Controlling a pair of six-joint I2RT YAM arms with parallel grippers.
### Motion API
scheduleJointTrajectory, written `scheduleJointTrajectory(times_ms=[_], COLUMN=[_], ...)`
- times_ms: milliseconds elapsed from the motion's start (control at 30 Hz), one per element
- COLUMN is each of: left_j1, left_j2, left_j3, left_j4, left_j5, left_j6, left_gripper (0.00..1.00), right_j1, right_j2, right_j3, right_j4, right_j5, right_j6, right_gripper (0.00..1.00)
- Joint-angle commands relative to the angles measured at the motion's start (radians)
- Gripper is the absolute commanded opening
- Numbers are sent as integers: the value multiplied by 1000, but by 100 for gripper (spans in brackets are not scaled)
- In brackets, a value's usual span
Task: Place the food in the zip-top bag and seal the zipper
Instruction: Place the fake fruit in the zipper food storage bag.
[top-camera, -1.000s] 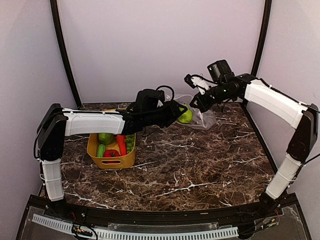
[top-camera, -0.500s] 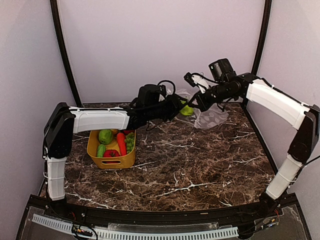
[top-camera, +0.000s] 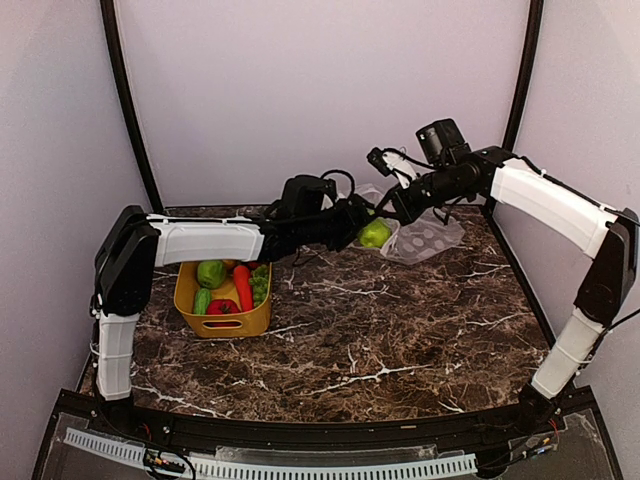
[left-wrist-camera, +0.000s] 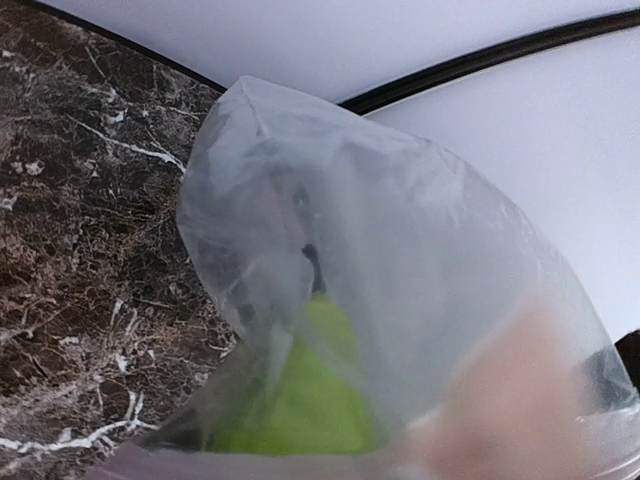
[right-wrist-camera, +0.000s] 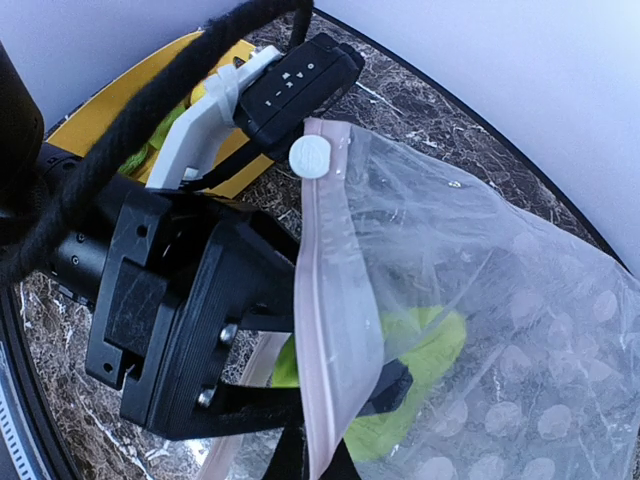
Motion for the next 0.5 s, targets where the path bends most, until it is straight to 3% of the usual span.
scheduleJointTrajectory(times_ms=[0, 100, 467], left_j1=[6, 4, -41], left_j2=[-31, -51, -161], left_j3=[29, 29, 20], left_j4=[-37, -30, -86], left_j5=[-2, -8, 2], left_j6=[36, 73, 177], left_gripper=[92, 99, 99], right_j1=[-12, -26, -134], right_j2=[-13, -6, 70], right_j3=[7, -2, 54], right_j4=[29, 31, 15], right_j5=[14, 15, 46], right_j6=[13, 20, 83], right_gripper=[0, 0, 0])
